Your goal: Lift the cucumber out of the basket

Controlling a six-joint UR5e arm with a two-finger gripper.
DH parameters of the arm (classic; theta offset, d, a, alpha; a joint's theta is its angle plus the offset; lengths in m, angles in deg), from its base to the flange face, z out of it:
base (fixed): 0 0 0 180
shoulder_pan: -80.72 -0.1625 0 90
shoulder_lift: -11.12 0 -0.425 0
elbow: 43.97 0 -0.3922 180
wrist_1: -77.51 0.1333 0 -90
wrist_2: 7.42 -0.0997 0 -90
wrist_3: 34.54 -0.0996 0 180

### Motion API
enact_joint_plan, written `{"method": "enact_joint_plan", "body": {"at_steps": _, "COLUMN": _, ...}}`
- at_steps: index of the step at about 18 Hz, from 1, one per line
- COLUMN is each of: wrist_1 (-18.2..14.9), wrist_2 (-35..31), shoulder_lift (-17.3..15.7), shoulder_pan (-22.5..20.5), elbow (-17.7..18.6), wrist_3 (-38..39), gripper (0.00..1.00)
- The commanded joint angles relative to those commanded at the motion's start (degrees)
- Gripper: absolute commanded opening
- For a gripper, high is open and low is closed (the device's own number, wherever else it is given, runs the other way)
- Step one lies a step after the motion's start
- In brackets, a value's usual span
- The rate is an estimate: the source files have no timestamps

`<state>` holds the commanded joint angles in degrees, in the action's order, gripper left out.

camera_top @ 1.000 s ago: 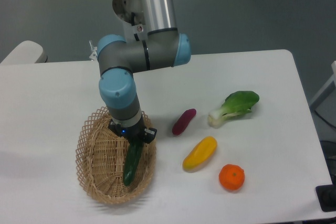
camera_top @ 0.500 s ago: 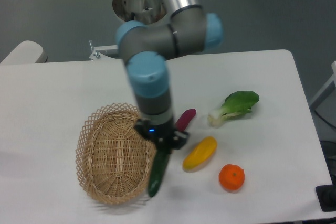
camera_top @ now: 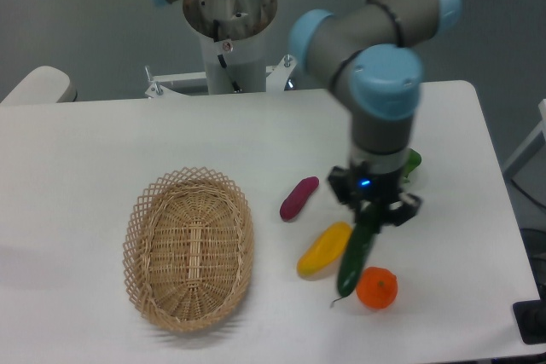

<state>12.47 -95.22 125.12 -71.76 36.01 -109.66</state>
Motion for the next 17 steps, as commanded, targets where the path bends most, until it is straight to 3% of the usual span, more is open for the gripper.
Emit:
{"method": "enact_joint_plan", "body": {"at_steps": 7, "wrist_1": -1.84, "wrist_2": -0.26, "shoulder_lift": 0.09, "shoulder_pan": -4.49, "elbow": 0.0, "wrist_3": -13.55, "gripper": 0.3}}
{"method": "enact_joint_plan", "body": {"at_steps": 17, "wrist_1": -2.02, "wrist_2": -0.53, "shoulder_lift": 0.09, "shoulder_pan": -4.49, "elbow": 0.0, "wrist_3": -14.0, "gripper": 0.3}}
